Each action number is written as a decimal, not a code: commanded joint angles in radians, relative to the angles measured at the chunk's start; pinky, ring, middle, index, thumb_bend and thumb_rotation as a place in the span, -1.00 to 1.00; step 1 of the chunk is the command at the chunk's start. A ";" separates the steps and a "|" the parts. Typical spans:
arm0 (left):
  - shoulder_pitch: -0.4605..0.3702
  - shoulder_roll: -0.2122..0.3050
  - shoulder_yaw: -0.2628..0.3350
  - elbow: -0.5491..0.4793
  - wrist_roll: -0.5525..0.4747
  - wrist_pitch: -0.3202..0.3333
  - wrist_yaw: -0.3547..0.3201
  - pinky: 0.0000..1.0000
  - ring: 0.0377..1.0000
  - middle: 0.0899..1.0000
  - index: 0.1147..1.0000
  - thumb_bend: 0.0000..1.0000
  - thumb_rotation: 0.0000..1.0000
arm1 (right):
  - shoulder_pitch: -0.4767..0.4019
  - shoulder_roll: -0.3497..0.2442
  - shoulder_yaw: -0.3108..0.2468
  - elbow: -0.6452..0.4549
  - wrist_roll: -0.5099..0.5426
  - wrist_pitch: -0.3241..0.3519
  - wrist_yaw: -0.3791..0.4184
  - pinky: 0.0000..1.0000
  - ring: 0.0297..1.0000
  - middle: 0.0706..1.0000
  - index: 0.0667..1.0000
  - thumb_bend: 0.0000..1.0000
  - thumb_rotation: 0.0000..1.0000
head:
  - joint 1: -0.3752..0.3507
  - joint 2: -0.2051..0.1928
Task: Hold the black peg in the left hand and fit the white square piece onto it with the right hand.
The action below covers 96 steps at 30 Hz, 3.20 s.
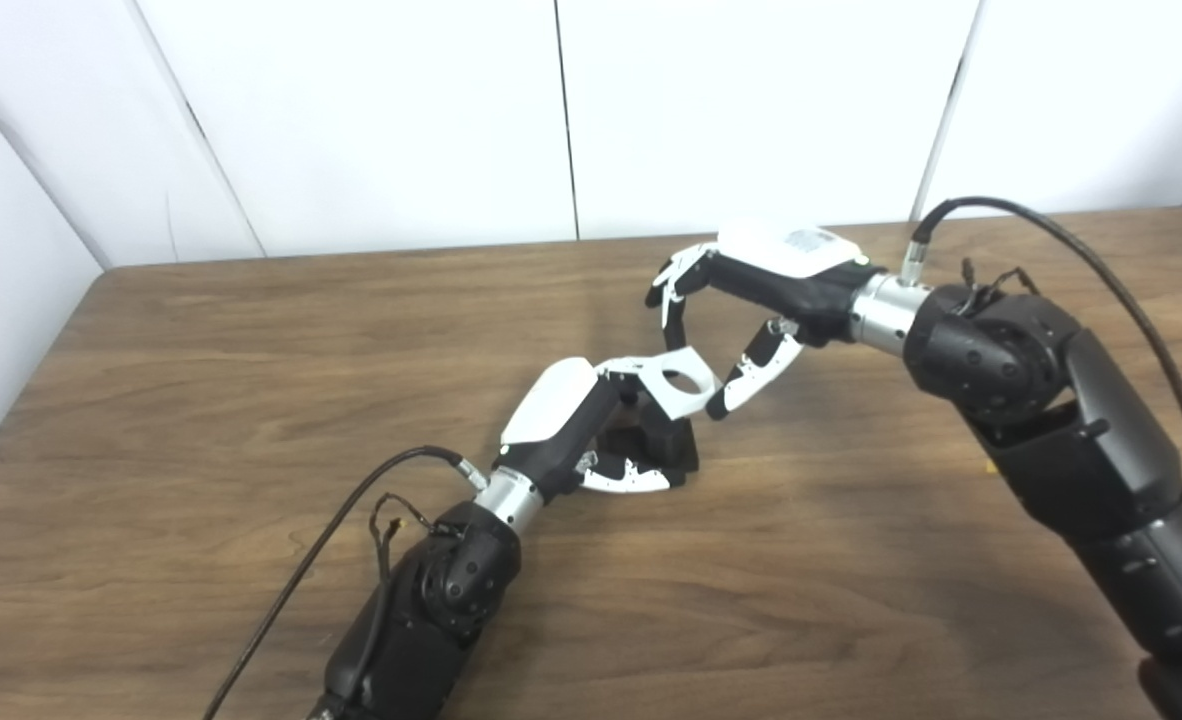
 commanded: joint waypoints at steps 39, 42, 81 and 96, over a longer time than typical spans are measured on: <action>-0.001 -0.004 -0.023 0.009 0.017 0.047 -0.050 0.41 0.68 0.61 -0.16 0.05 -0.86 | 0.006 0.019 0.064 0.039 -0.016 -0.055 -0.029 0.80 0.74 0.53 -0.12 0.05 -0.73 | 0.009 0.027; 0.000 -0.002 -0.024 0.007 0.019 0.044 -0.049 0.40 0.68 0.60 -0.16 0.05 -0.86 | 0.009 0.019 0.068 0.045 -0.016 -0.056 -0.033 0.81 0.74 0.52 -0.12 0.05 -0.73 | 0.009 0.029; 0.018 0.010 -0.026 -0.030 0.004 0.085 -0.072 0.42 0.69 0.62 -0.15 0.05 -0.86 | -0.017 -0.089 -0.012 0.019 -0.120 0.039 -0.016 0.74 0.83 0.85 1.00 0.99 -0.39 | 0.002 0.049; 0.016 0.009 -0.025 -0.021 0.003 0.077 -0.066 0.41 0.68 0.62 -0.15 0.05 -0.86 | -0.049 -0.115 -0.204 -0.004 -0.048 0.063 -0.124 0.42 0.72 0.73 0.82 0.74 -0.55 | -0.009 0.046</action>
